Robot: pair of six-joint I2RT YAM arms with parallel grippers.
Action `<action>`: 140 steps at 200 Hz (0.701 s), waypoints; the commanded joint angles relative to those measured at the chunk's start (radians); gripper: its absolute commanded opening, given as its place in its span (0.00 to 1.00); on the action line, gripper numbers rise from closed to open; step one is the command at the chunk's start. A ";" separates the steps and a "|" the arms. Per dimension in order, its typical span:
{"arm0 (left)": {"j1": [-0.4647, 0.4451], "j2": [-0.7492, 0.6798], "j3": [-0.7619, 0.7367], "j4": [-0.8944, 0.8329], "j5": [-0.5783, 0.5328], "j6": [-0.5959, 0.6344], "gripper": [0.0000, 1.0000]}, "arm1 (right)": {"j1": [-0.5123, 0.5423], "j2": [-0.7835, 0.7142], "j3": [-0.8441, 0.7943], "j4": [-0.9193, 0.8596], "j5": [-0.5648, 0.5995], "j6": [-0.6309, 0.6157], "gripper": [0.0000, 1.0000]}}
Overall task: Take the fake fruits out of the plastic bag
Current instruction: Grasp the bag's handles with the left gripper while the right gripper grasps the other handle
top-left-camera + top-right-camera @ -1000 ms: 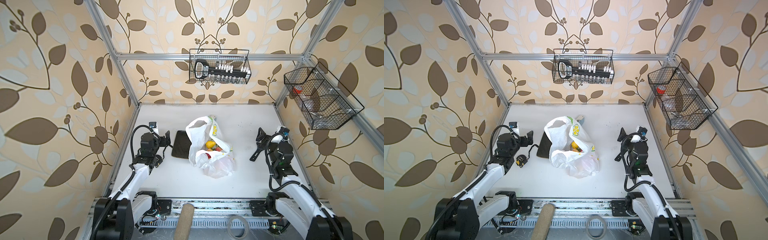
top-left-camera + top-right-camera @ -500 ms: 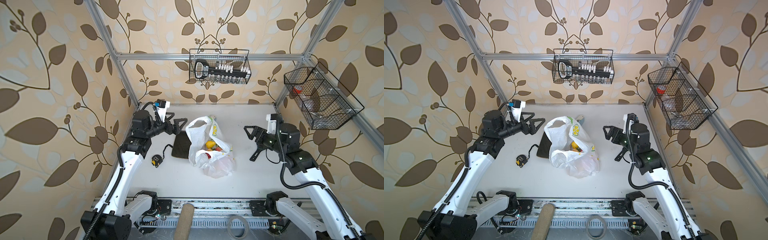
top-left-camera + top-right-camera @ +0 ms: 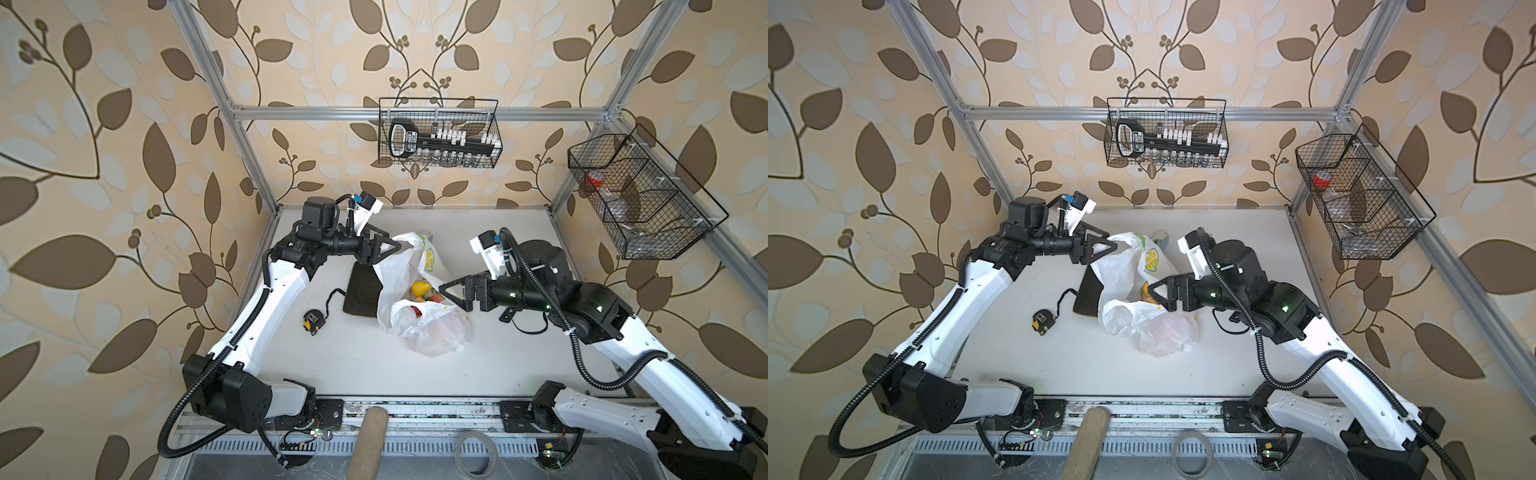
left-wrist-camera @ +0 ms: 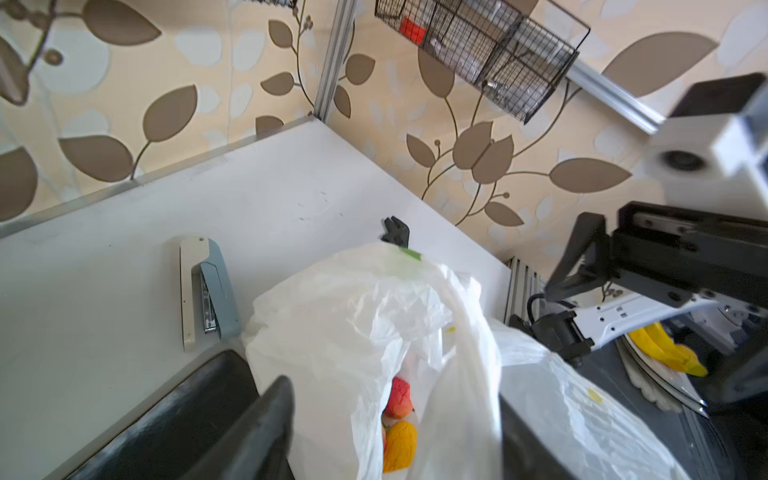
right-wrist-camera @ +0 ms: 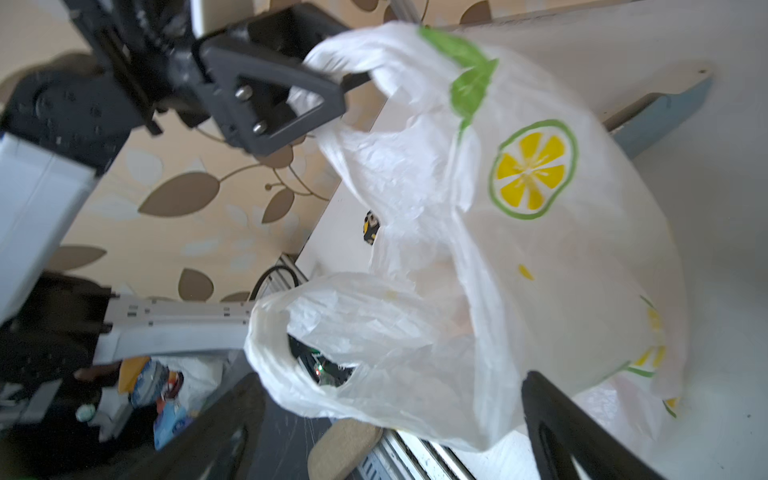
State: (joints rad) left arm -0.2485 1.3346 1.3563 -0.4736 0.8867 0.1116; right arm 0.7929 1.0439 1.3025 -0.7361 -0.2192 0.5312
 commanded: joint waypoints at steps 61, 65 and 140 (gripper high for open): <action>-0.005 -0.038 -0.009 0.046 0.045 -0.040 0.00 | 0.211 0.116 0.034 0.125 0.168 -0.497 0.82; -0.005 -0.040 -0.010 0.058 0.038 -0.052 0.00 | 0.212 0.115 0.024 0.132 0.161 -0.517 0.77; -0.021 -0.038 -0.002 0.294 -0.290 -0.333 0.00 | 0.207 0.003 -0.140 0.318 0.339 -0.668 0.04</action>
State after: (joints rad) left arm -0.2573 1.3155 1.3392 -0.3222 0.7204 -0.0898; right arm 0.9997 1.0855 1.1828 -0.5156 0.0296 -0.0574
